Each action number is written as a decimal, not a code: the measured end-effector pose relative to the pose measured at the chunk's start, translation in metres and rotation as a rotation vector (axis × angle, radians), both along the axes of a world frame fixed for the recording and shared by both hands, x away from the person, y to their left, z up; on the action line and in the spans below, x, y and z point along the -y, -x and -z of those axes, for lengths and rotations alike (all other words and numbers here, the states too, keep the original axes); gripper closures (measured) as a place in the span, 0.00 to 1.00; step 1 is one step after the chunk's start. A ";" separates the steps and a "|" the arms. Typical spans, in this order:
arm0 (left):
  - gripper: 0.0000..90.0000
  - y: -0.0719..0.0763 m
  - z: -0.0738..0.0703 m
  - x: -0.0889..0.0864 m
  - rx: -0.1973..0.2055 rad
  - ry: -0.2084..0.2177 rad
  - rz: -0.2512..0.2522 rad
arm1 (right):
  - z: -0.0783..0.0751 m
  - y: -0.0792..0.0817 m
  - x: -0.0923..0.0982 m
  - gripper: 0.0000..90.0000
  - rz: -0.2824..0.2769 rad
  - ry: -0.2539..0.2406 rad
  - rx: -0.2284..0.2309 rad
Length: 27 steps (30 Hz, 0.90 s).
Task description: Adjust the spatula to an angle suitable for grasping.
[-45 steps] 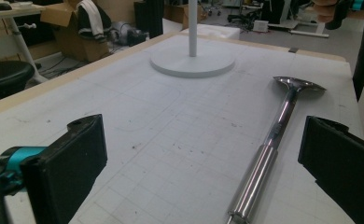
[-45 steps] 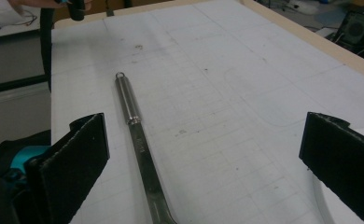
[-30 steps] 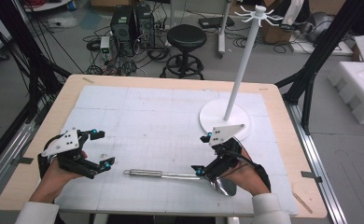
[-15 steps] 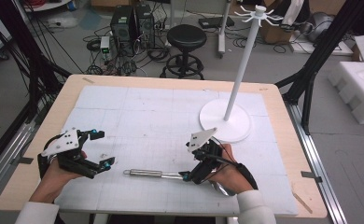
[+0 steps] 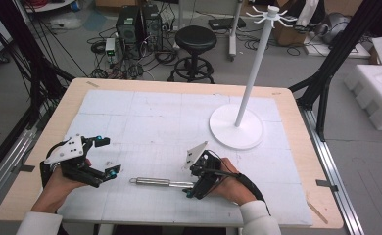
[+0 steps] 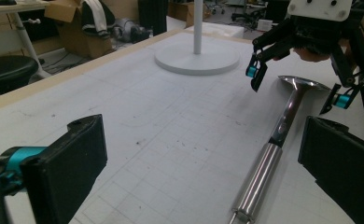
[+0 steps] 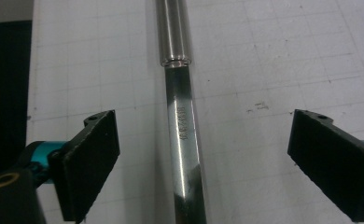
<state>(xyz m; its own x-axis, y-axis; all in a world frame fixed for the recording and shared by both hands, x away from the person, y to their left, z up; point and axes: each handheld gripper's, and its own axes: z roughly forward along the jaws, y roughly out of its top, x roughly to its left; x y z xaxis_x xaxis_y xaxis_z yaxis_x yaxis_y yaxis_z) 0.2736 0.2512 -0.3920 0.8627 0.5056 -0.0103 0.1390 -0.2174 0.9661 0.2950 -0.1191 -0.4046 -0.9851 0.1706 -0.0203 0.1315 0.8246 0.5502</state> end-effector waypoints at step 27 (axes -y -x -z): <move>0.02 0.000 0.000 0.000 0.000 0.004 0.003 | 0.011 -0.001 -0.012 0.59 -0.012 0.113 -0.067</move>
